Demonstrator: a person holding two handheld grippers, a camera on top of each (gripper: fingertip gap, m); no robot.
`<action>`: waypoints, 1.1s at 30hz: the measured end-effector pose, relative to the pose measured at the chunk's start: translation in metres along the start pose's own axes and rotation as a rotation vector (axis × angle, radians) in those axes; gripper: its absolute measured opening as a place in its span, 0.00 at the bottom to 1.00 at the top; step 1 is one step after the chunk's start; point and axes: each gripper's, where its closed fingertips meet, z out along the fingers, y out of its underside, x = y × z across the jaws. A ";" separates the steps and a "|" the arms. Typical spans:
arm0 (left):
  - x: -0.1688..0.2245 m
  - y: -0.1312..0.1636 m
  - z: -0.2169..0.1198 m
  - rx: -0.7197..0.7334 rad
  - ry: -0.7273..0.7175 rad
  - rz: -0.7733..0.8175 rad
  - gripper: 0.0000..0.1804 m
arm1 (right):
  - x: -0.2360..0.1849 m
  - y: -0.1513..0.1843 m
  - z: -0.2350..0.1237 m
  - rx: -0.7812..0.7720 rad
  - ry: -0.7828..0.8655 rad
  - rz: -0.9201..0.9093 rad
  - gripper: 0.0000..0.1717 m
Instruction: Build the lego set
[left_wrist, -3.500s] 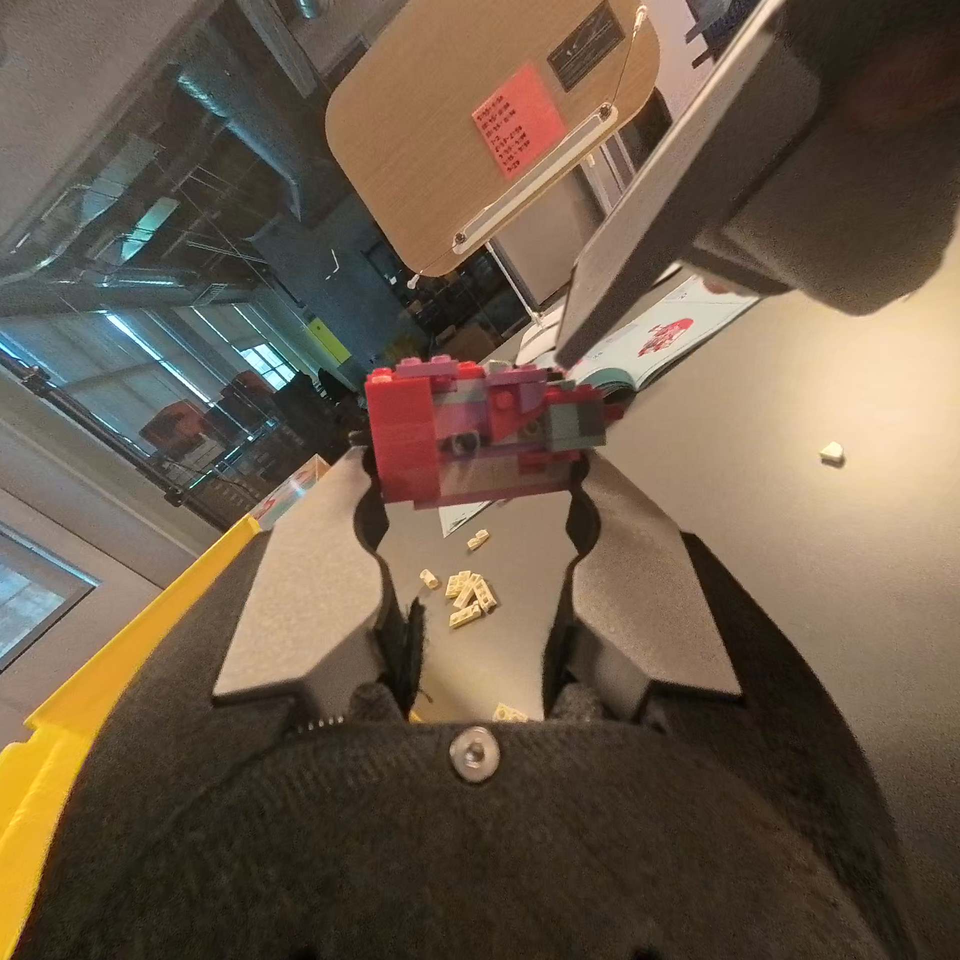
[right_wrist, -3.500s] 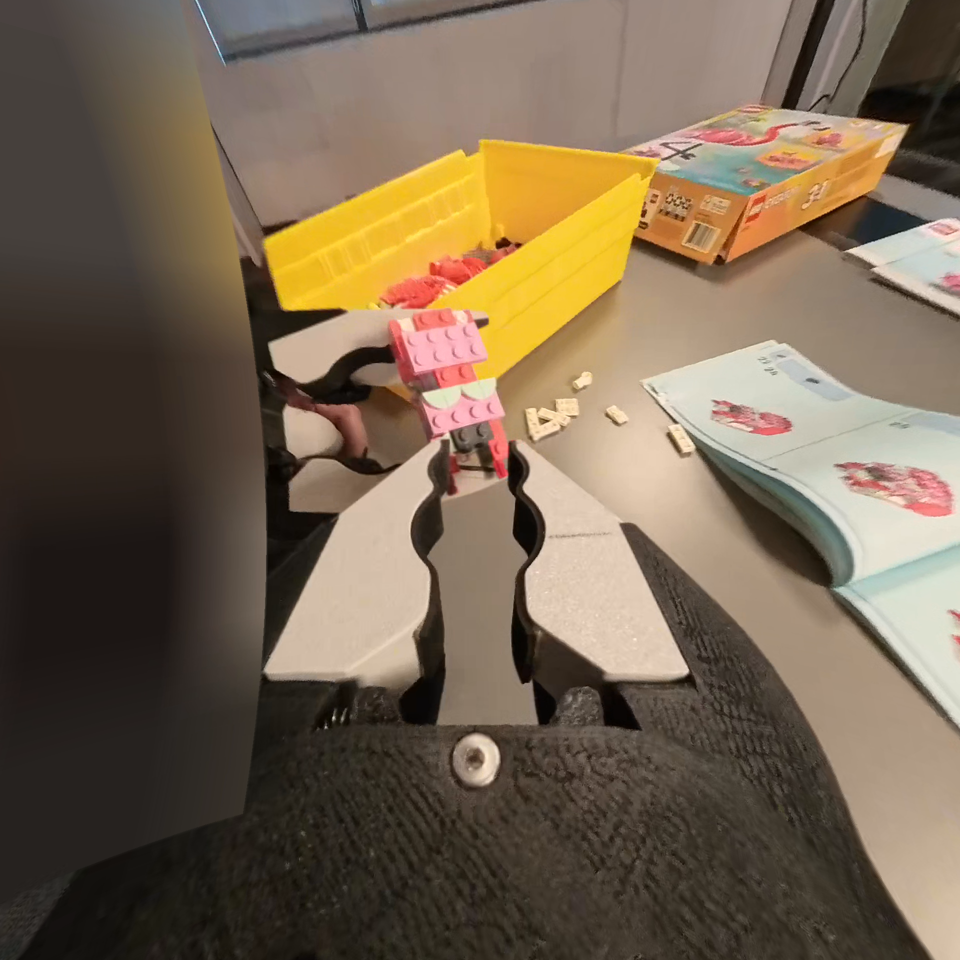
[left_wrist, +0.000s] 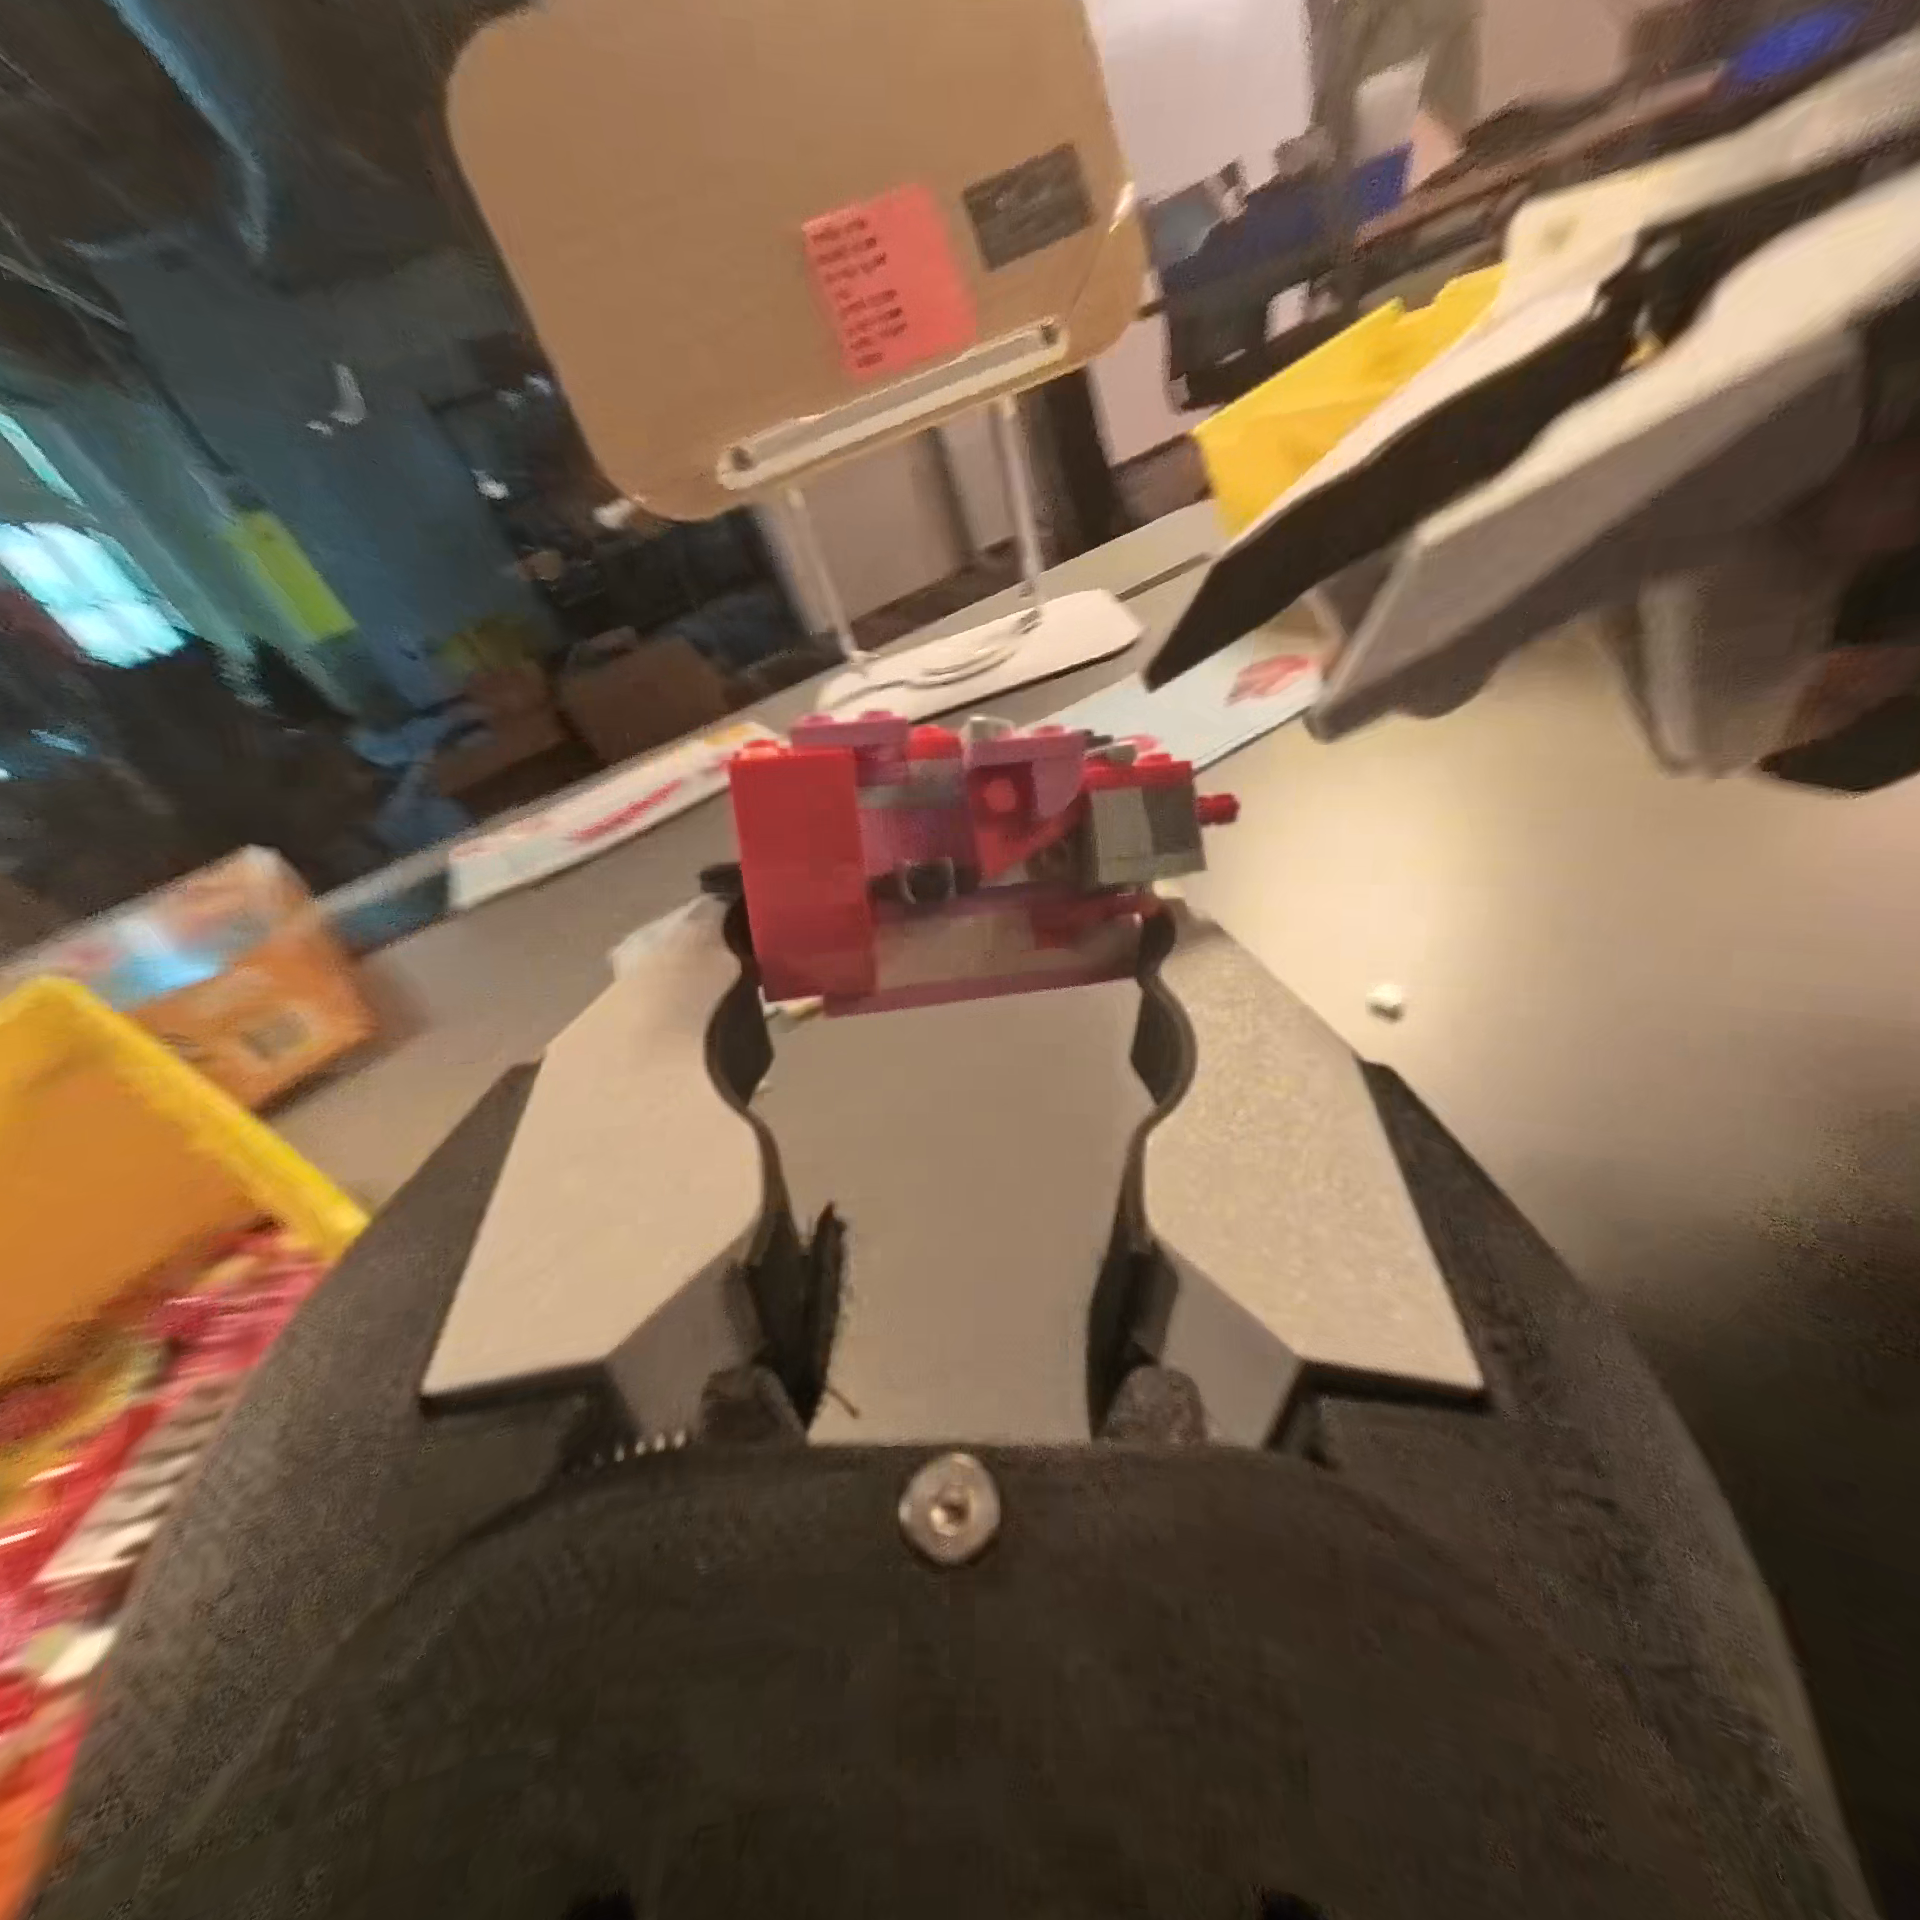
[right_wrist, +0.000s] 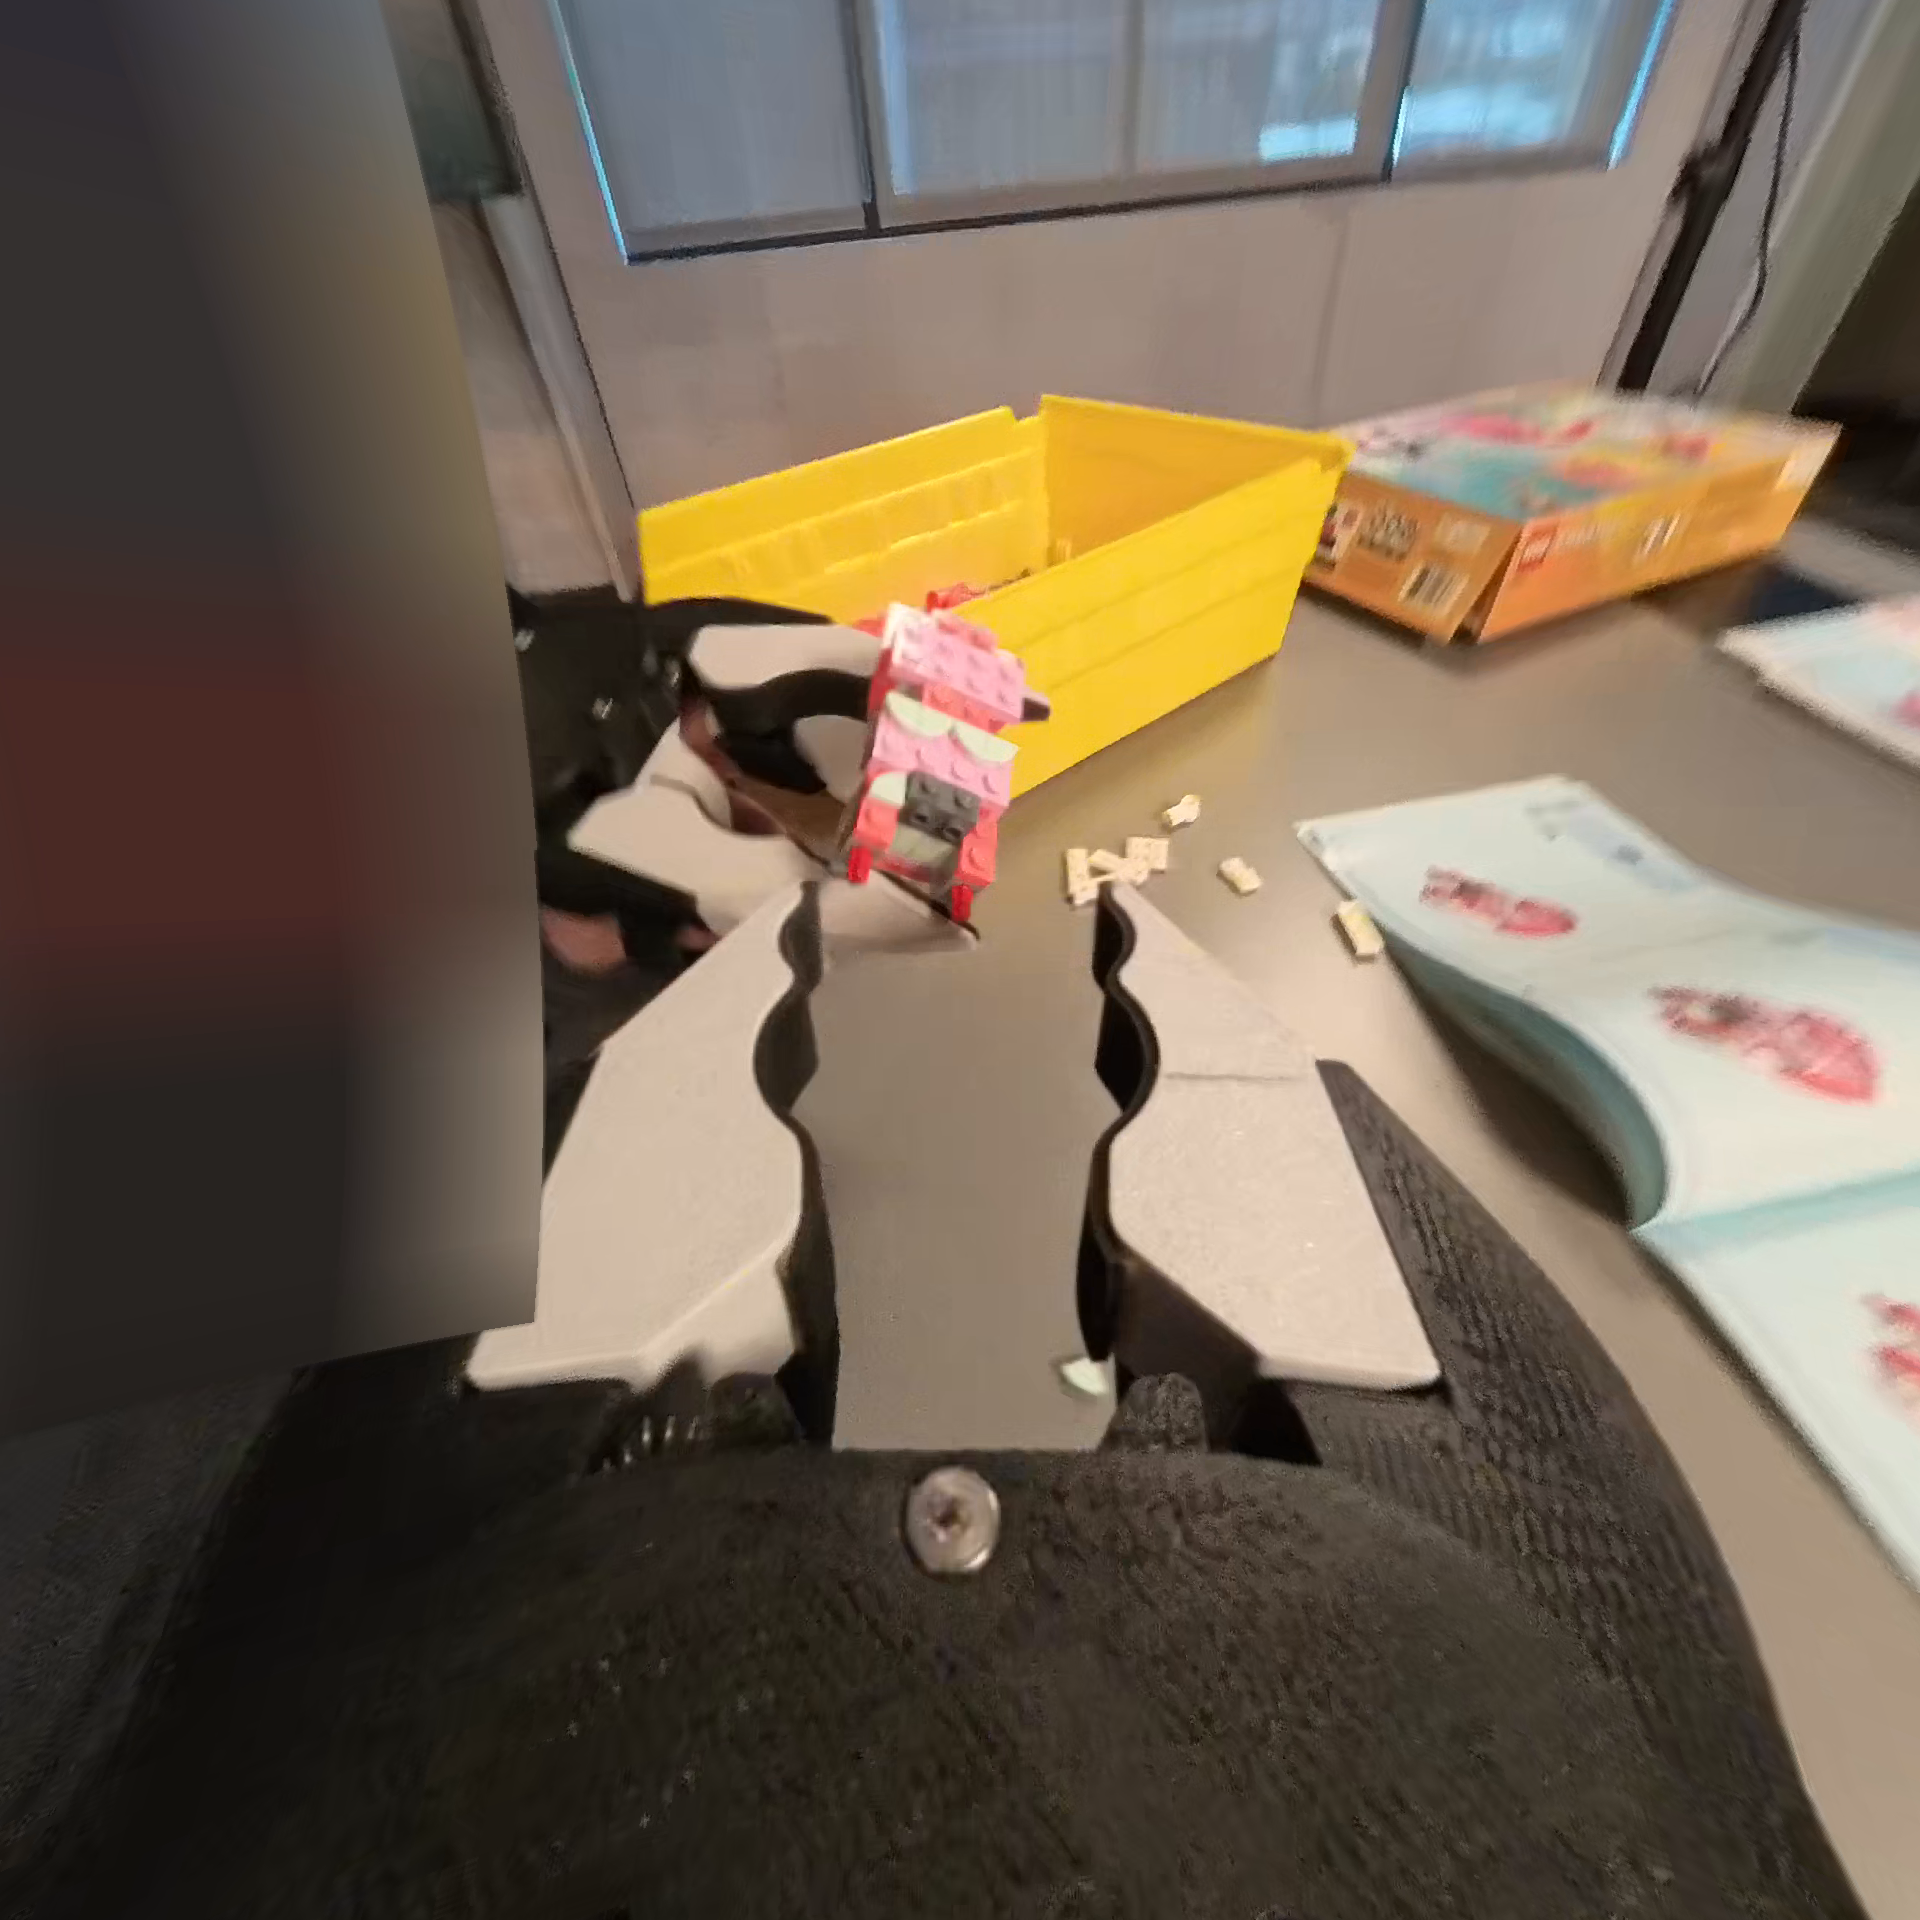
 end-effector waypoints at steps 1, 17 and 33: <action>0.003 -0.002 0.001 0.003 0.057 -0.074 0.39 | -0.002 0.000 -0.002 -0.003 -0.004 -0.078 0.33; 0.033 -0.104 0.020 0.137 0.735 -0.482 0.39 | 0.029 -0.093 -0.019 0.141 0.556 -1.214 0.03; 0.019 -0.256 0.093 0.419 0.586 -0.067 0.54 | 0.086 -0.213 -0.132 0.427 1.098 -1.044 0.00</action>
